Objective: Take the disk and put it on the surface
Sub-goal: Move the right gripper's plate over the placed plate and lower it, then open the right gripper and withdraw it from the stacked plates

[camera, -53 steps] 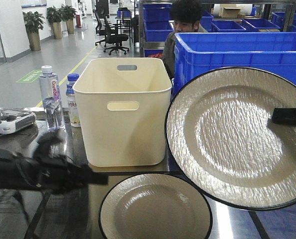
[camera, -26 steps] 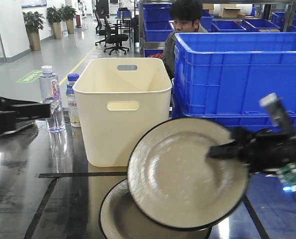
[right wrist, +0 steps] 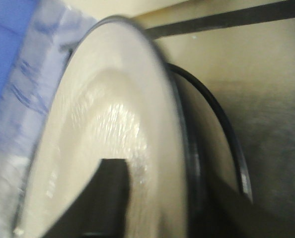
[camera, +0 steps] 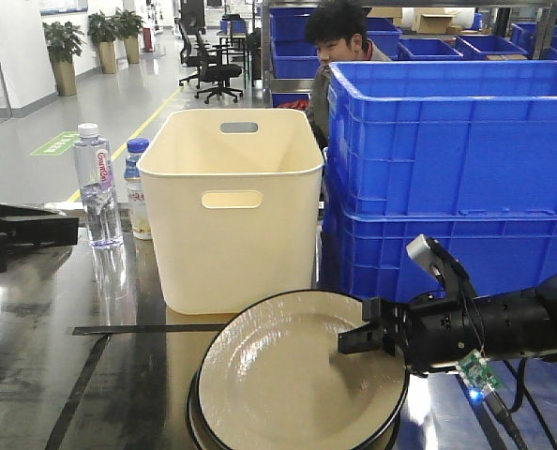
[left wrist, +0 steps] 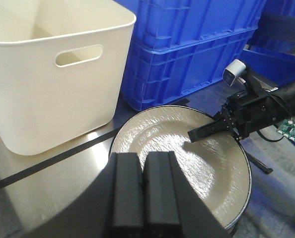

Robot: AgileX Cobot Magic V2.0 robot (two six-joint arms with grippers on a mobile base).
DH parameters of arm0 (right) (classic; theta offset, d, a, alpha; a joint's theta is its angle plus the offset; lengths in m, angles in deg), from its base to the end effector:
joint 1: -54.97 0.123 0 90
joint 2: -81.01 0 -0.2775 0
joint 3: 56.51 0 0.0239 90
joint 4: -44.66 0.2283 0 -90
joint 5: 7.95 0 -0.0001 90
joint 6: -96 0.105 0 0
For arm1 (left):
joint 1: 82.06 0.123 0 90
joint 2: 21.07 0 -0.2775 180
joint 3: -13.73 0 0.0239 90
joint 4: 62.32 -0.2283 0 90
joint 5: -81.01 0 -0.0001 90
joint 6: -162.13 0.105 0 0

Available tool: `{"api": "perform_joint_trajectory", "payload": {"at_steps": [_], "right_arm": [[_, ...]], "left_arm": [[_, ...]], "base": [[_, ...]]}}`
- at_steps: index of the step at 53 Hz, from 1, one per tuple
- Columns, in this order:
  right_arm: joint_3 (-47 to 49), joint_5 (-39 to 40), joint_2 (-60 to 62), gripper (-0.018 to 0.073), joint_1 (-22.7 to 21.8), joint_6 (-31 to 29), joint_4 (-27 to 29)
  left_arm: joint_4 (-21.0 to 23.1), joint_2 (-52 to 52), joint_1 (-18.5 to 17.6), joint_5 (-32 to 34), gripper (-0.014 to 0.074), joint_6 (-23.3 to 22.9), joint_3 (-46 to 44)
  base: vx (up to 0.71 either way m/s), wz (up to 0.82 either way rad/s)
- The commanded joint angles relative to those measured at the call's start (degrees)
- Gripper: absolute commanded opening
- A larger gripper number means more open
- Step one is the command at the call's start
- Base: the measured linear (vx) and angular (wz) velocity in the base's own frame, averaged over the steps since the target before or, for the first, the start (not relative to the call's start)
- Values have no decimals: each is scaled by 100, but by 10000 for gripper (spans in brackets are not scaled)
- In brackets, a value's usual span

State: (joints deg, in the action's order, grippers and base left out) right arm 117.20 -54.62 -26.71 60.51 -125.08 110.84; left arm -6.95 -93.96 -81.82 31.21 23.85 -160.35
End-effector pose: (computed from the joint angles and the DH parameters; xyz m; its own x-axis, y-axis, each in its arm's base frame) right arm 0.3475 0.1040 0.2588 -0.8467 0.1267 -0.5168 -0.2983 0.6914 0.6581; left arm 0.2132 -0.0652 0.4244 -0.3998 -0.0199 -0.9164 0.5672 0.7800 -0.2644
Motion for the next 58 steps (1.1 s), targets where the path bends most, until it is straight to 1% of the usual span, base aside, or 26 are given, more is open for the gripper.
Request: {"api": "perform_joint_trajectory", "payload": {"at_steps": [1, 5, 10, 15, 16, 17, 18, 20, 23, 24, 25, 28, 31, 32, 35, 36, 37, 39, 40, 42, 44, 49, 51, 52, 55, 58], "right_arm": [[316, 85, 280, 486, -21, -539, -238], [518, 214, 280, 550, -21, -736, -734], [845, 307, 280, 575, -21, -742, -1444], [1206, 377, 331, 564, -21, -499, -2340], [1250, 418, 342, 559, -21, -378, -2579], [1318, 442, 358, 551, -21, -275, -2830], [1360, 473, 388, 545, -21, -90, -3012], [1472, 506, 444, 524, -21, 277, -3576], [1604, 501, 559, 481, -21, 963, -4347], [1644, 474, 610, 459, -21, 1236, -4625], [1670, 444, 648, 442, -21, 1417, -4811], [1713, 275, 841, 342, -21, 2223, -5627], [1713, 86, 1024, 236, -21, 2814, -6184], [1713, -29, 1099, 184, -21, 3038, -6398], [1713, -334, 1295, 53, -21, 3442, -6837], [1713, -568, 1387, -6, -21, 3557, -6993], [1713, -673, 1477, -17, -21, 3585, -7114], [1708, -906, 1636, -15, -21, 3567, -7220], [1700, -1001, 1741, -15, -21, 3521, -7277], [1614, -1012, 1970, -15, -21, 3466, -7292], [1477, -844, 2194, -13, -21, 3441, -7292], [732, -10, 3142, -10, -21, 3436, -7240], [331, 472, 3570, -10, -21, 3428, -7200], [-31, 882, 3936, -10, -21, 3428, -7153], [-833, 1758, 4706, -10, -21, 3428, -6997], [-1585, 2638, 5496, -9, -21, 3434, -6925]], "left_arm": [[317, 130, 6, 181, -8, -150, -189], [317, 130, 6, 181, -8, -150, -189], [200, 130, 6, 181, -8, -163, -189], [-221, 130, 6, 171, -8, -375, -189], [-433, 130, 6, 177, -7, -456, -189], [-552, 130, 6, 177, -6, -543, -189], [-819, 130, 6, 185, -6, -642, -189], [-1202, 130, 6, 190, -6, -799, -189], [-1929, 124, 6, 190, -5, -1222, -189], [-2129, 124, 6, 190, -5, -1413, -189], [-2441, 118, 6, 190, -5, -1625, -189], [-3316, 92, 6, 190, -3, -2227, -189], [-4105, 54, 6, 179, -3, -2804, -189], [-4448, 38, 6, 179, -3, -2928, -189], [-5232, 13, 6, 184, -1, -3309, -157], [-5641, 13, 6, 222, -2, -3524, -98], [-5920, 21, 6, 268, -2, -3630, -59], [-6172, 41, 6, 344, -2, -3886, 36], [-6457, 80, 6, 403, -2, -4018, 156], [-6693, 149, 6, 522, -2, -4172, 345], [-6794, 231, 6, 676, -2, -4284, 578], [-6780, 660, -24, 1321, -2, -4294, 1382], [-6730, 841, -38, 1642, -2, -4288, 1664], [-6647, 1042, -53, 1843, -2, -4288, 1952], [-6546, 1421, -87, 2366, -2, -4283, 2461], [-6459, 2016, -136, 2833, -2, -4229, 3009]], "base": [[0, 0], [0, 0], [0, 0], [0, 0], [0, 0], [0, 0], [0, 0], [0, 0], [0, 0], [0, 0], [0, 0], [0, 0], [0, 0], [0, 0], [0, 0], [0, 0], [0, 0], [0, 0], [0, 0], [0, 0], [0, 0], [0, 0], [0, 0], [0, 0], [0, 0], [0, 0]]}}
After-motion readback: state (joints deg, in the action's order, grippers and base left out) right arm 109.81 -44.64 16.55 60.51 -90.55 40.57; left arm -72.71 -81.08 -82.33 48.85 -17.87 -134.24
